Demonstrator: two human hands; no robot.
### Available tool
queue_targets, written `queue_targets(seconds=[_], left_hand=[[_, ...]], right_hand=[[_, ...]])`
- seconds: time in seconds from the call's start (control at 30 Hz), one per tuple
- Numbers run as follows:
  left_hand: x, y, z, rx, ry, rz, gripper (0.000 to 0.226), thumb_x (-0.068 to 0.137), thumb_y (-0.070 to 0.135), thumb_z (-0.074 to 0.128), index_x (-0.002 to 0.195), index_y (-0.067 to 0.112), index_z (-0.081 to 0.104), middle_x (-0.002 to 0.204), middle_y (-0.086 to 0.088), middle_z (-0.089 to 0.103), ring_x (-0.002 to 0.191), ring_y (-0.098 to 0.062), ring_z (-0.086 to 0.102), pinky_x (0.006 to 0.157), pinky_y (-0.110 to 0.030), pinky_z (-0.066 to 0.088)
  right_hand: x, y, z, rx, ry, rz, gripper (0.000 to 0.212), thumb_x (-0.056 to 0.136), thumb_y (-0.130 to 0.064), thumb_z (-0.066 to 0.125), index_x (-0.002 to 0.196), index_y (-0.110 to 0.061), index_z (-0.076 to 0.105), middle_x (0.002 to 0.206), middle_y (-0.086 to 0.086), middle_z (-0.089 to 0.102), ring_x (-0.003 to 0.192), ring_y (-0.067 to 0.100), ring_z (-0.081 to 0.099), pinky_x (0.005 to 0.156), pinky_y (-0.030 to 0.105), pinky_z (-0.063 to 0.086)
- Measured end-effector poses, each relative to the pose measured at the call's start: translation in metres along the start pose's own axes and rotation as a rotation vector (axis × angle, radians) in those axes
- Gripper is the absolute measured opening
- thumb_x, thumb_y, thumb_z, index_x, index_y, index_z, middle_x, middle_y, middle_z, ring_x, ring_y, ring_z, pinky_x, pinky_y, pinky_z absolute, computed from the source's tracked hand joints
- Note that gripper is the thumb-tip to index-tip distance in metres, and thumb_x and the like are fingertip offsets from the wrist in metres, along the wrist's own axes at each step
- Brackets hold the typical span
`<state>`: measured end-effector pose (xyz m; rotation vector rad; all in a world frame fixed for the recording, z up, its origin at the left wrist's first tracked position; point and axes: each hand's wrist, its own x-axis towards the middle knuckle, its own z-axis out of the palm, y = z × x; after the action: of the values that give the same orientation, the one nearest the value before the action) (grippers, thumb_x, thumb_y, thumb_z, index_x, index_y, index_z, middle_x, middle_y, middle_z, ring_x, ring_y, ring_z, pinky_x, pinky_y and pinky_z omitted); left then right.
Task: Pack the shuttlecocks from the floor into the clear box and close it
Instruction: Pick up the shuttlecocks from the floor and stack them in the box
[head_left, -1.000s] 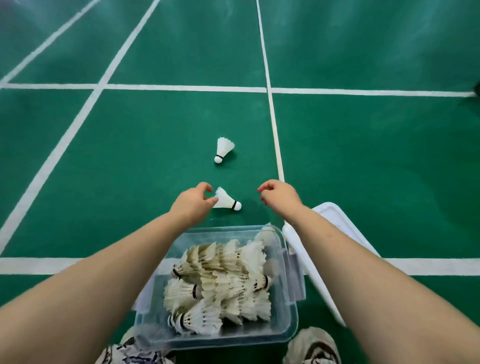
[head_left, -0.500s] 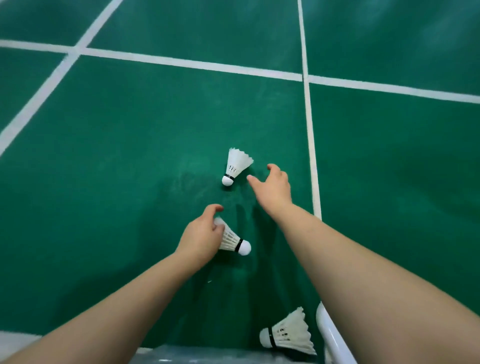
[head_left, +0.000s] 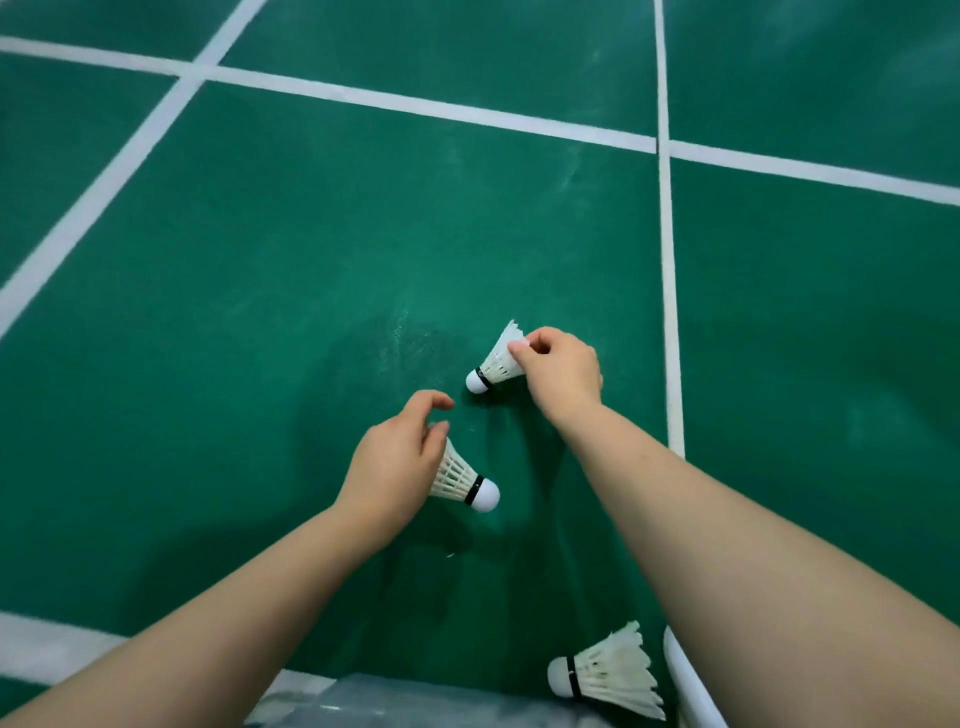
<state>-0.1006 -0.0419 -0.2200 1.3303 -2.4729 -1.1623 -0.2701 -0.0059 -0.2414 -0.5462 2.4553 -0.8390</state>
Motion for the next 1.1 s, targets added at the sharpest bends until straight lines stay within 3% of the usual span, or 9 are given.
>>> queue_targets(seconds=[0.1, 0.2, 0.33, 0.53, 0.73, 0.87, 0.97, 1.1], left_hand=[[-0.013, 0.009, -0.002, -0.035, 0.004, 0.022, 0.023, 0.094, 0.020, 0.045, 0.115, 0.019, 0.053, 0.078, -0.005, 0.059, 0.081, -0.030, 0.056, 0.072, -0.034, 0.041], [-0.031, 0.019, -0.004, -0.064, 0.023, 0.058, 0.021, 0.095, 0.019, 0.044, 0.113, 0.018, 0.054, 0.076, -0.003, 0.056, 0.075, -0.026, 0.050, 0.067, -0.031, 0.036], [-0.075, 0.034, -0.015, -0.096, 0.058, 0.084, 0.022, 0.095, 0.019, 0.043, 0.113, 0.017, 0.055, 0.076, -0.004, 0.056, 0.072, -0.024, 0.050, 0.064, -0.029, 0.035], [-0.162, 0.052, -0.047, -0.106, 0.151, 0.115, 0.022, 0.096, 0.019, 0.042, 0.113, 0.016, 0.056, 0.070, -0.005, 0.053, 0.063, -0.022, 0.046, 0.057, -0.031, 0.029], [-0.235, 0.040, -0.063, -0.071, 0.143, 0.069, 0.024, 0.096, 0.019, 0.038, 0.114, 0.016, 0.054, 0.057, 0.003, 0.043, 0.051, -0.015, 0.038, 0.051, -0.033, 0.026], [-0.269, 0.014, -0.060, -0.056, 0.131, 0.029, 0.024, 0.097, 0.019, 0.038, 0.113, 0.015, 0.054, 0.060, 0.001, 0.046, 0.055, -0.018, 0.041, 0.055, -0.031, 0.027], [-0.283, -0.002, -0.061, -0.042, 0.127, 0.003, 0.023, 0.096, 0.020, 0.039, 0.113, 0.016, 0.055, 0.070, -0.004, 0.052, 0.065, -0.024, 0.044, 0.062, -0.032, 0.032], [-0.287, -0.008, -0.069, -0.077, 0.150, -0.003, 0.023, 0.097, 0.022, 0.039, 0.113, 0.015, 0.054, 0.066, 0.000, 0.052, 0.067, -0.023, 0.046, 0.062, -0.032, 0.032]], right_hand=[[-0.024, 0.003, -0.011, 0.168, 0.046, 0.001, 0.014, 0.081, -0.035, 0.060, 0.071, -0.026, 0.061, 0.085, 0.000, 0.067, 0.087, 0.025, 0.057, 0.082, 0.036, 0.047], [-0.060, -0.002, -0.031, 0.357, 0.055, 0.034, 0.027, 0.081, -0.030, 0.064, 0.057, -0.021, 0.055, 0.058, -0.007, 0.052, 0.060, 0.015, 0.044, 0.058, 0.028, 0.035], [-0.126, -0.011, -0.069, 0.442, 0.108, 0.017, 0.035, 0.085, -0.029, 0.060, 0.053, -0.018, 0.049, 0.052, -0.007, 0.044, 0.050, 0.011, 0.036, 0.050, 0.026, 0.027], [-0.239, -0.007, -0.121, 0.372, 0.183, -0.025, 0.039, 0.089, -0.028, 0.053, 0.054, -0.015, 0.041, 0.051, -0.002, 0.036, 0.050, 0.014, 0.029, 0.048, 0.030, 0.023], [-0.327, 0.019, -0.128, 0.162, 0.115, -0.016, 0.033, 0.085, -0.024, 0.051, 0.055, -0.013, 0.042, 0.053, 0.001, 0.040, 0.055, 0.019, 0.034, 0.050, 0.030, 0.026], [-0.365, 0.048, -0.109, 0.023, -0.068, 0.024, 0.030, 0.080, -0.021, 0.051, 0.052, -0.014, 0.041, 0.054, 0.001, 0.045, 0.060, 0.022, 0.042, 0.056, 0.029, 0.031], [-0.381, 0.065, -0.097, -0.032, -0.170, 0.054, 0.022, 0.079, -0.021, 0.053, 0.057, -0.016, 0.054, 0.065, 0.003, 0.057, 0.069, 0.021, 0.051, 0.063, 0.029, 0.040], [-0.393, 0.076, -0.081, -0.063, -0.330, 0.043, 0.020, 0.084, -0.027, 0.057, 0.066, -0.019, 0.061, 0.070, 0.002, 0.061, 0.067, 0.016, 0.052, 0.059, 0.024, 0.037]])
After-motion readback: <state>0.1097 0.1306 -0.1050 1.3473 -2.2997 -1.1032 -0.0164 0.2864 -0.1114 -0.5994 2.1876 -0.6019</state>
